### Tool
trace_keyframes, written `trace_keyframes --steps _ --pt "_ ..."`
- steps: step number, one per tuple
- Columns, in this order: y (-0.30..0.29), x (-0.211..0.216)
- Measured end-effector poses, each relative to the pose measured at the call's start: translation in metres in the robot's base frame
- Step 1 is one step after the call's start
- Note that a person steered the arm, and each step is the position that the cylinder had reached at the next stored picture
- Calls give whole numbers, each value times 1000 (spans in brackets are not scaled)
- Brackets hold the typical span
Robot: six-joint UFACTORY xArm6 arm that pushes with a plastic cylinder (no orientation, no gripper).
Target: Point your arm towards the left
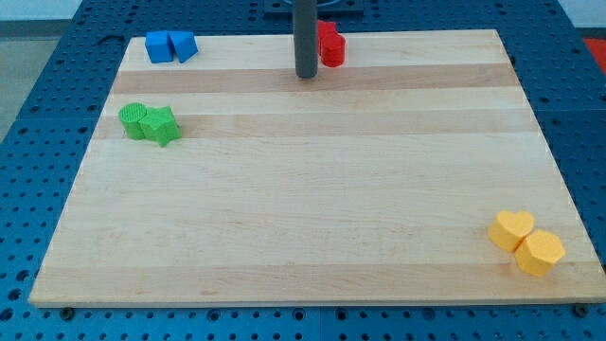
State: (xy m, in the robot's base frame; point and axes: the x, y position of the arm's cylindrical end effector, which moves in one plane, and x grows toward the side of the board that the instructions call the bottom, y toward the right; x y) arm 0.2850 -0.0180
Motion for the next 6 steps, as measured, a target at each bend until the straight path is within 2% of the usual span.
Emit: trace_keyframes --steps 6 --pt "-14 53"
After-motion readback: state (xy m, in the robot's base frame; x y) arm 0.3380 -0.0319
